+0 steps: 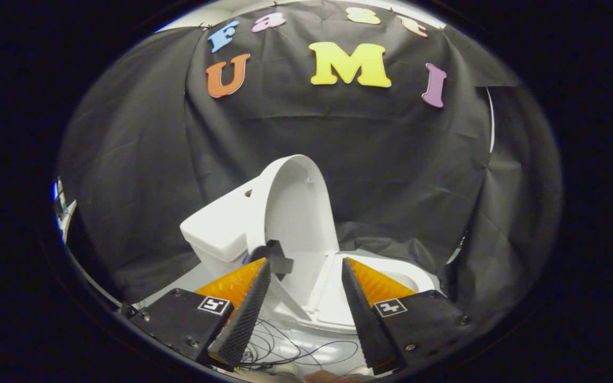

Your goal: Open the toilet lid.

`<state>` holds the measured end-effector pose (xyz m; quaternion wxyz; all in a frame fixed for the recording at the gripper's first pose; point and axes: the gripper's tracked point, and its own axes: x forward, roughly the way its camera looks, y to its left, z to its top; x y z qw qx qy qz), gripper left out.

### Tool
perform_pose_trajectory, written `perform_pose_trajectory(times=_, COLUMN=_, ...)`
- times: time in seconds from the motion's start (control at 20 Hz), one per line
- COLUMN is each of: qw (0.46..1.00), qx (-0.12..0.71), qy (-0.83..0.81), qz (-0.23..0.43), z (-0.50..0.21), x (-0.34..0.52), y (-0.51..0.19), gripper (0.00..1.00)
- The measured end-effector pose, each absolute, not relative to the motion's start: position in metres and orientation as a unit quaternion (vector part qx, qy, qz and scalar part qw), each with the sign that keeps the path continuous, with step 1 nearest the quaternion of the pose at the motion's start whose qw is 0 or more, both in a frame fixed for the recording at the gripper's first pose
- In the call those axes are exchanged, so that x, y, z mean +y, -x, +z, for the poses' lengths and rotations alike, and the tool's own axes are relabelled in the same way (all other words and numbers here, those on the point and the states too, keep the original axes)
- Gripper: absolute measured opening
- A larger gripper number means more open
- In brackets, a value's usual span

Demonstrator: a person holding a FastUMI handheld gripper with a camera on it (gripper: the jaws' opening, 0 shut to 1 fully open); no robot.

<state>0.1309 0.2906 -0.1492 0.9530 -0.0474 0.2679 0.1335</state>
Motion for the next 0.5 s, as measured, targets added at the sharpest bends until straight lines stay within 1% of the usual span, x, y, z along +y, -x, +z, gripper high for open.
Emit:
perform_pose_trajectory(times=0.25, qw=0.963, qx=0.237, qy=0.011, qz=0.125, z=-0.135, x=0.225, y=-0.103, gripper=0.84)
perform_pose_trajectory(times=0.5, qw=0.978, qx=0.18, qy=-0.005, qz=0.103, z=-0.117, x=0.146, y=-0.074, gripper=0.84)
